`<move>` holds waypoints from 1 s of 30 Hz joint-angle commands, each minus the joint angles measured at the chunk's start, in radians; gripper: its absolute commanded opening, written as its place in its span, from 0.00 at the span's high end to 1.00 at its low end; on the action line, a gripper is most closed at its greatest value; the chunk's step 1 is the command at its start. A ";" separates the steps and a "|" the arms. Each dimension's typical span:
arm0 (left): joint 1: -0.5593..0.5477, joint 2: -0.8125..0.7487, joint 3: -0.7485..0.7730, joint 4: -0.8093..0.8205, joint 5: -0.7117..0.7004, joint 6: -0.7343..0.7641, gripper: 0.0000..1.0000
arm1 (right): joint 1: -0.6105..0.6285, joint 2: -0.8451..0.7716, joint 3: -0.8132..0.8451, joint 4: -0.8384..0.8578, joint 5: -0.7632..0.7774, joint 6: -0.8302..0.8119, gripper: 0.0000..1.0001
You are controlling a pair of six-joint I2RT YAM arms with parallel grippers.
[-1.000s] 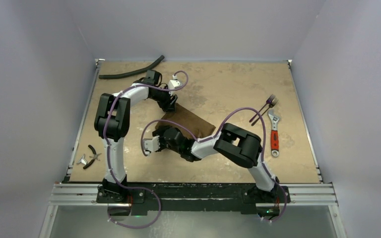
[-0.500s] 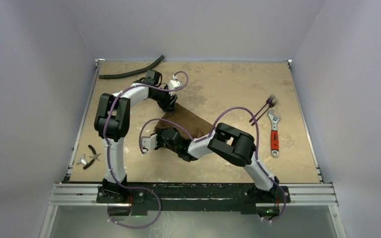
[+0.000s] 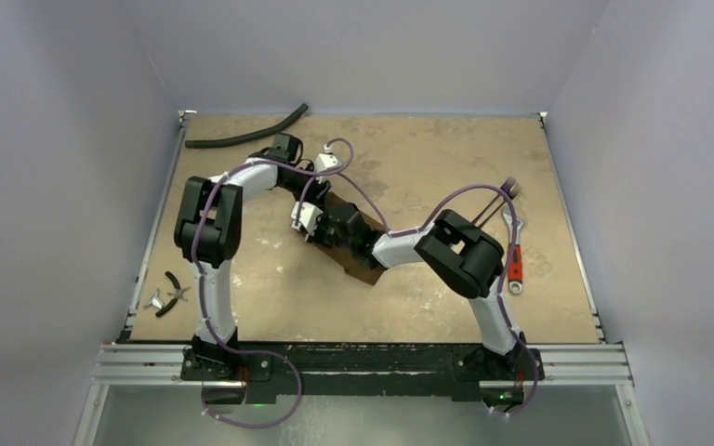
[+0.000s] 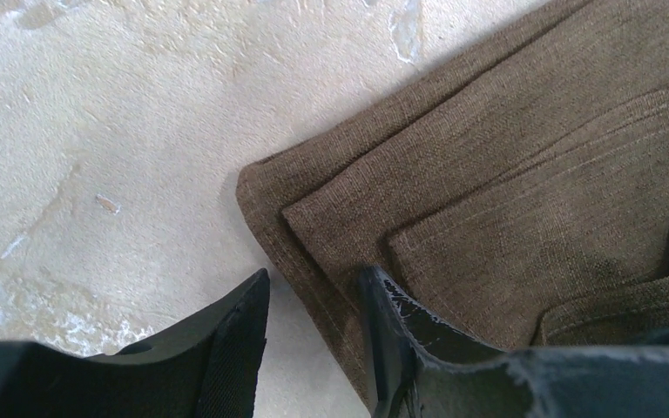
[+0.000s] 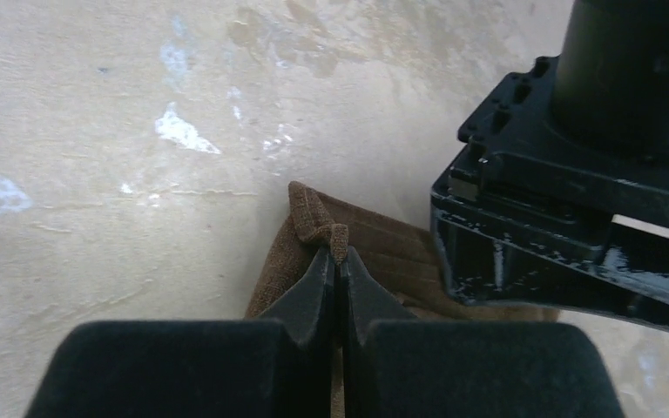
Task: Fold the napkin into a case and place the utensils inside
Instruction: Pick up the 2/3-rectangle-folded napkin from the center of the board.
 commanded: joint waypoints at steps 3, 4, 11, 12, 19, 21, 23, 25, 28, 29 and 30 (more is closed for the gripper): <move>-0.003 -0.052 -0.056 -0.080 -0.026 0.039 0.60 | 0.010 -0.053 -0.021 -0.014 -0.108 0.172 1.00; -0.003 -0.057 -0.059 -0.086 -0.027 0.043 0.60 | 0.010 -0.058 -0.028 -0.018 -0.109 0.183 1.00; 0.026 -0.102 -0.077 -0.091 -0.021 0.026 0.60 | -0.049 -0.088 -0.121 0.078 -0.138 0.382 1.00; 0.034 -0.107 -0.071 -0.099 -0.013 0.024 0.60 | -0.067 -0.083 -0.123 0.087 -0.161 0.421 1.00; 0.044 -0.109 -0.070 -0.124 0.008 0.041 0.60 | -0.145 -0.041 -0.116 0.150 -0.279 0.663 1.00; 0.045 -0.101 -0.075 -0.123 0.010 0.041 0.60 | -0.154 -0.045 -0.127 0.177 -0.293 0.698 1.00; 0.045 -0.098 -0.078 -0.120 0.008 0.044 0.60 | -0.165 -0.049 -0.136 0.201 -0.309 0.730 1.00; 0.045 -0.096 -0.081 -0.117 0.007 0.046 0.61 | -0.177 -0.051 -0.139 0.211 -0.325 0.753 1.00; 0.044 -0.094 -0.078 -0.117 0.003 0.045 0.62 | -0.191 -0.047 -0.139 0.202 -0.331 0.771 1.00; 0.045 -0.097 -0.076 -0.115 -0.002 0.043 0.62 | -0.199 -0.046 -0.139 0.199 -0.338 0.776 1.00; 0.051 -0.101 -0.072 -0.113 -0.009 0.039 0.62 | -0.204 -0.042 -0.138 0.194 -0.343 0.781 1.00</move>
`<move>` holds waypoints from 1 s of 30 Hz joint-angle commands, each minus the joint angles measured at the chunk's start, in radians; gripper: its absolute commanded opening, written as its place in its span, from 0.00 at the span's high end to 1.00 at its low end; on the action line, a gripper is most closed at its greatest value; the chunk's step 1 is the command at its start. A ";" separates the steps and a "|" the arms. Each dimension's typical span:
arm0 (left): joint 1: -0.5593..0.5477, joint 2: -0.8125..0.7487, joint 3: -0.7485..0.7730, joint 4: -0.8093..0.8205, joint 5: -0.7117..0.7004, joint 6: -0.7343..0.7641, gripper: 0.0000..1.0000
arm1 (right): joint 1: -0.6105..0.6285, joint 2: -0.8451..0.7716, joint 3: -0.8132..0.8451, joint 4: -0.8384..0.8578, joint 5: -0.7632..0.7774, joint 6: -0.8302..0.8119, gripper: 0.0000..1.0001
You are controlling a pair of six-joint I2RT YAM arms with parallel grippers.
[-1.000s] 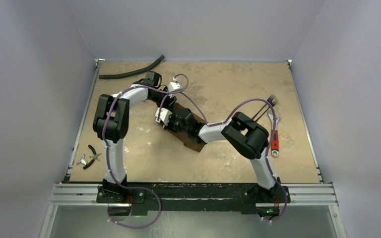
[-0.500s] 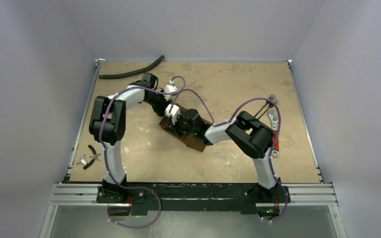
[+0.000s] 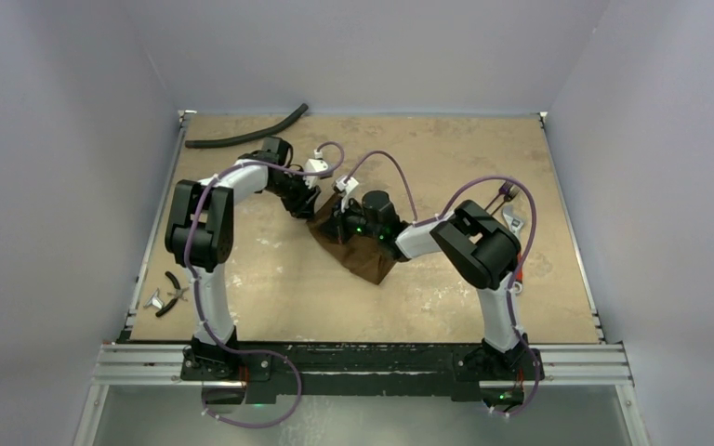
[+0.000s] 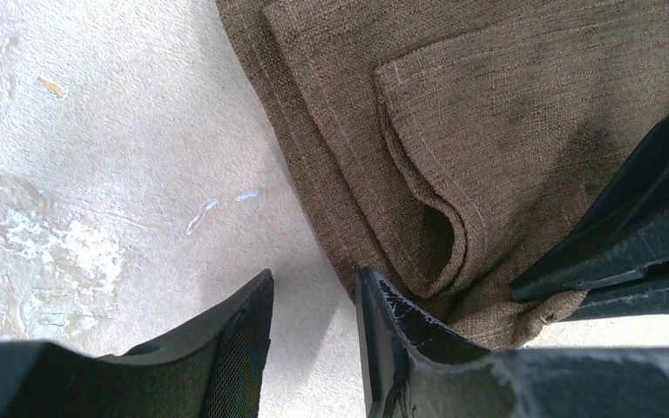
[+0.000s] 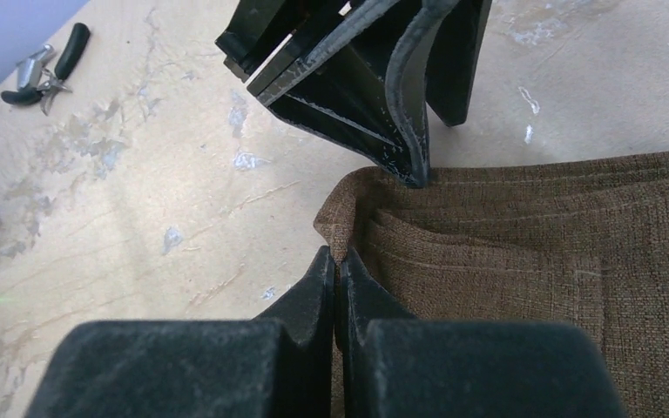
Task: Fold the napkin into a case and place the utensils inside
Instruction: Pick up the 2/3-rectangle-folded napkin from the center of the board.
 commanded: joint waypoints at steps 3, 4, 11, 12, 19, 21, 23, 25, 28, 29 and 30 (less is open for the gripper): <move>0.045 -0.048 0.037 -0.015 0.013 -0.009 0.58 | -0.043 0.015 0.014 -0.003 -0.060 0.076 1.00; 0.062 -0.048 0.061 -0.030 0.017 -0.012 0.56 | -0.050 0.023 0.027 -0.023 -0.069 0.078 1.00; 0.106 -0.071 0.147 -0.226 0.068 0.133 0.52 | -0.073 0.073 0.120 -0.120 -0.116 0.089 0.95; 0.099 -0.077 0.134 -0.247 0.079 0.155 0.52 | -0.076 0.077 0.128 -0.128 -0.118 0.091 0.95; 0.045 -0.141 -0.049 -0.127 0.156 0.126 0.53 | -0.087 0.095 0.189 -0.161 -0.146 0.118 0.85; 0.037 -0.164 -0.091 -0.057 0.183 0.079 0.53 | -0.094 0.098 0.204 -0.169 -0.154 0.130 0.84; 0.023 -0.177 -0.118 -0.001 0.174 0.039 0.53 | -0.104 0.099 0.214 -0.171 -0.166 0.144 0.78; 0.018 -0.180 -0.142 0.076 0.142 -0.017 0.53 | -0.113 0.100 0.226 -0.178 -0.172 0.151 0.70; 0.017 -0.181 -0.170 0.208 0.061 -0.114 0.55 | -0.119 0.096 0.242 -0.192 -0.180 0.155 0.64; 0.017 -0.178 -0.173 0.243 0.038 -0.142 0.55 | -0.122 0.093 0.244 -0.195 -0.181 0.158 0.62; 0.018 -0.173 -0.174 0.273 0.010 -0.177 0.56 | -0.126 0.088 0.246 -0.200 -0.184 0.160 0.55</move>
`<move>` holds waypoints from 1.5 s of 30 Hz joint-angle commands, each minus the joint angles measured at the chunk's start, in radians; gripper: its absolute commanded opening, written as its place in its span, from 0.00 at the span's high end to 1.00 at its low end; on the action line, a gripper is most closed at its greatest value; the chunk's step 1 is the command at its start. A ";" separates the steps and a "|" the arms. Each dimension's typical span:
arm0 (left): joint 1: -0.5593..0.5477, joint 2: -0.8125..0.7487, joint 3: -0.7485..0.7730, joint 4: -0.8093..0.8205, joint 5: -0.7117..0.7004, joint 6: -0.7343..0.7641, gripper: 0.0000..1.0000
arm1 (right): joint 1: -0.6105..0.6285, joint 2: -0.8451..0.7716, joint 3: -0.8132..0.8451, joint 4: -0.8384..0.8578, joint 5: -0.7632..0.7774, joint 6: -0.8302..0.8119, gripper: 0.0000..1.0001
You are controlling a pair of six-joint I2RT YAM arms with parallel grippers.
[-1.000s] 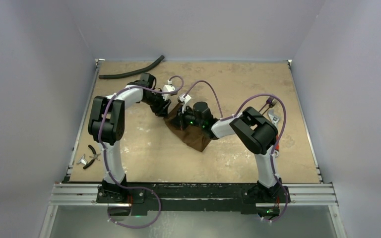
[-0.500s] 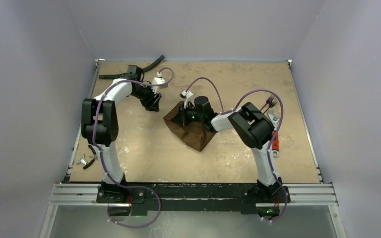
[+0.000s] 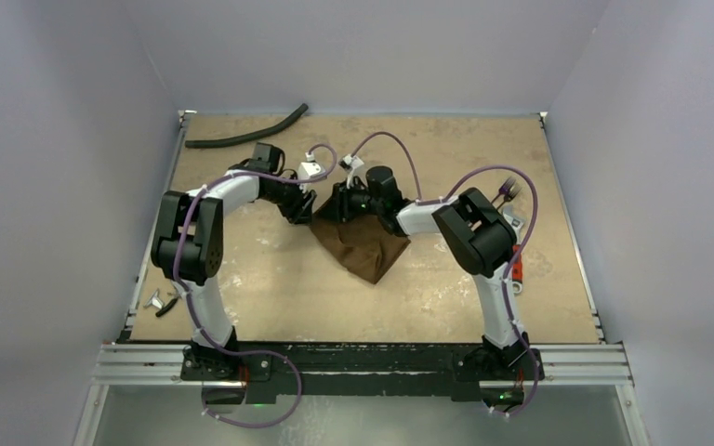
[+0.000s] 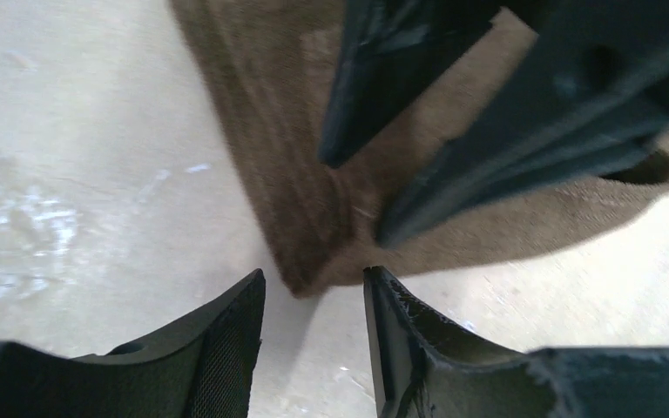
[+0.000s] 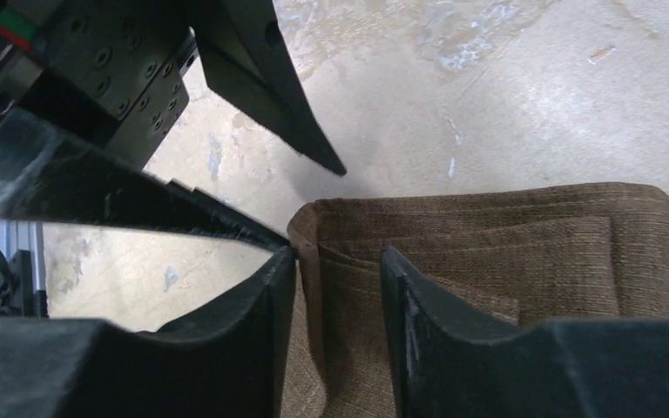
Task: Fold the napkin into a case and place the utensils inside
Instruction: Pick up the 2/3-rectangle-folded napkin from the center of the board, then pass from the left arm to the right
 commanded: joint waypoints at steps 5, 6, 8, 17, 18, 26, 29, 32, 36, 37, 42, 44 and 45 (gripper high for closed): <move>-0.001 -0.004 0.009 0.255 -0.141 -0.236 0.57 | -0.047 -0.072 0.017 -0.054 -0.005 0.006 0.07; 0.000 0.002 0.014 0.254 -0.144 -0.244 0.57 | -0.059 -0.088 0.008 -0.058 0.000 0.008 0.02; 0.000 0.015 0.023 0.249 -0.149 -0.260 0.57 | -0.086 -0.121 -0.021 -0.053 0.005 0.014 0.02; -0.006 0.030 0.054 0.226 -0.133 -0.282 0.58 | -0.118 -0.252 -0.093 -0.160 0.093 -0.053 0.01; -0.010 0.033 0.061 0.224 -0.133 -0.283 0.56 | -0.119 -0.264 -0.095 -0.170 0.104 -0.058 0.01; -0.064 0.048 0.103 0.240 -0.187 -0.334 0.12 | -0.134 -0.298 -0.133 -0.294 0.273 -0.107 0.01; -0.068 0.053 0.123 0.230 -0.186 -0.353 0.10 | -0.136 -0.322 -0.186 -0.281 0.306 -0.099 0.02; -0.069 0.056 0.157 0.186 -0.194 -0.342 0.13 | -0.140 -0.359 -0.227 -0.282 0.346 -0.097 0.06; -0.063 0.040 0.224 0.101 -0.235 -0.313 0.13 | -0.154 -0.391 -0.253 -0.310 0.348 -0.096 0.18; -0.059 0.037 0.258 0.052 -0.239 -0.301 0.13 | -0.156 -0.395 -0.260 -0.318 0.350 -0.094 0.21; -0.050 -0.015 0.347 -0.179 -0.190 -0.232 0.13 | -0.167 -0.427 -0.326 -0.333 0.335 -0.049 0.32; -0.063 -0.025 0.328 -0.278 -0.152 -0.209 0.15 | -0.168 -0.446 -0.358 -0.340 0.322 -0.031 0.40; -0.076 -0.033 0.294 -0.297 -0.150 -0.205 0.17 | -0.168 -0.462 -0.377 -0.340 0.317 -0.021 0.45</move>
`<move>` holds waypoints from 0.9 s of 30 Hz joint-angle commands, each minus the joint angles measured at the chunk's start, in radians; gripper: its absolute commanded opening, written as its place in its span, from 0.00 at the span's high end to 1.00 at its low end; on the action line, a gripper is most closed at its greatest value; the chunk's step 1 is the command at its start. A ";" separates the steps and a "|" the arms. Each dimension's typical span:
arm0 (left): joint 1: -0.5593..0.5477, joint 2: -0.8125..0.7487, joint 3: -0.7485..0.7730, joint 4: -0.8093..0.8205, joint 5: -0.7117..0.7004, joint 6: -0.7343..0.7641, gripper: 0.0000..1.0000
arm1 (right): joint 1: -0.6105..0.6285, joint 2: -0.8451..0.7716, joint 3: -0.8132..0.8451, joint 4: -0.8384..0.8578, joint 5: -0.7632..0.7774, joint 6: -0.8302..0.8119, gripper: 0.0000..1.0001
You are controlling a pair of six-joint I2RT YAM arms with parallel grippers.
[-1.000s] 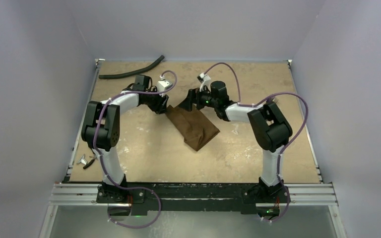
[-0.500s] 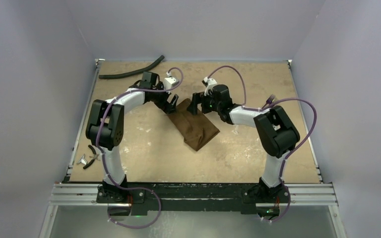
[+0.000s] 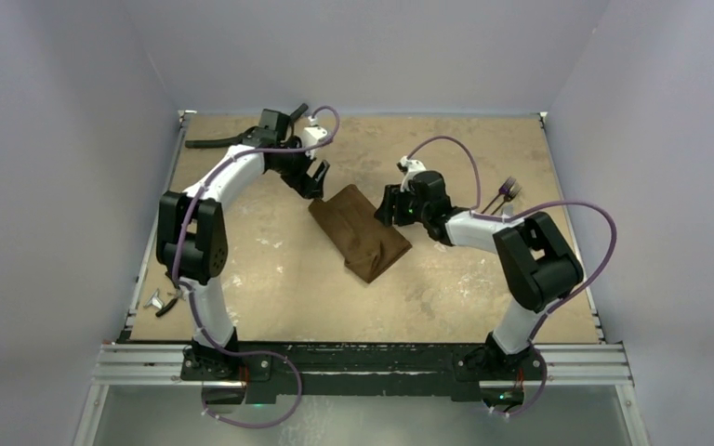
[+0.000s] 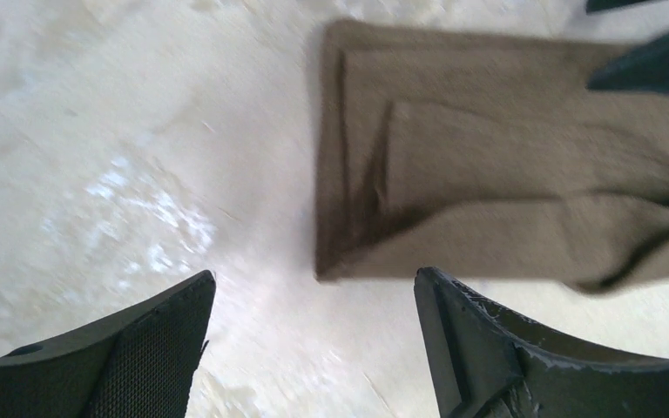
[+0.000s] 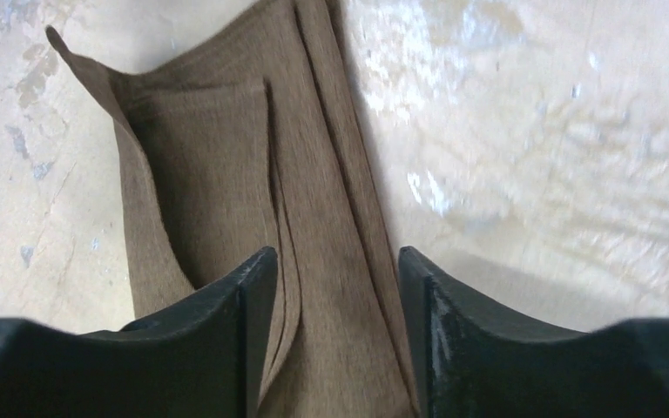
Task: Fold the napkin into a case and place the utensils inside
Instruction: Pass from the left arm to the right
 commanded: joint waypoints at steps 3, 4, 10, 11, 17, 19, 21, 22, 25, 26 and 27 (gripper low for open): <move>-0.056 -0.105 -0.185 -0.157 0.039 0.053 0.21 | -0.006 -0.104 -0.116 -0.023 -0.010 0.066 0.58; -0.061 -0.104 -0.213 -0.151 0.049 0.049 0.23 | -0.008 -0.115 -0.136 -0.025 -0.011 0.072 0.61; -0.118 -0.075 -0.268 -0.041 0.010 -0.006 0.27 | -0.008 -0.096 -0.169 -0.043 -0.062 0.075 0.64; -0.128 -0.053 -0.250 -0.022 -0.012 -0.018 0.27 | -0.008 -0.088 -0.177 -0.039 -0.070 0.080 0.66; -0.168 0.145 -0.008 -0.004 -0.079 -0.052 0.28 | 0.011 -0.122 -0.288 0.076 -0.153 0.170 0.74; -0.191 0.206 0.073 -0.016 -0.095 -0.049 0.28 | 0.047 -0.134 -0.324 0.117 -0.176 0.208 0.74; -0.210 0.257 0.145 -0.031 -0.101 -0.042 0.28 | 0.104 -0.123 -0.332 0.146 -0.180 0.239 0.74; -0.219 0.278 0.183 -0.041 -0.101 -0.037 0.28 | 0.135 -0.112 -0.335 0.170 -0.184 0.261 0.74; -0.236 0.334 0.282 -0.075 -0.083 -0.021 0.27 | 0.205 -0.070 -0.345 0.283 -0.192 0.342 0.74; -0.242 0.351 0.315 -0.097 -0.075 -0.011 0.27 | 0.222 -0.059 -0.345 0.313 -0.190 0.359 0.74; -0.249 0.367 0.362 -0.123 -0.065 0.003 0.27 | 0.233 -0.060 -0.346 0.336 -0.181 0.375 0.74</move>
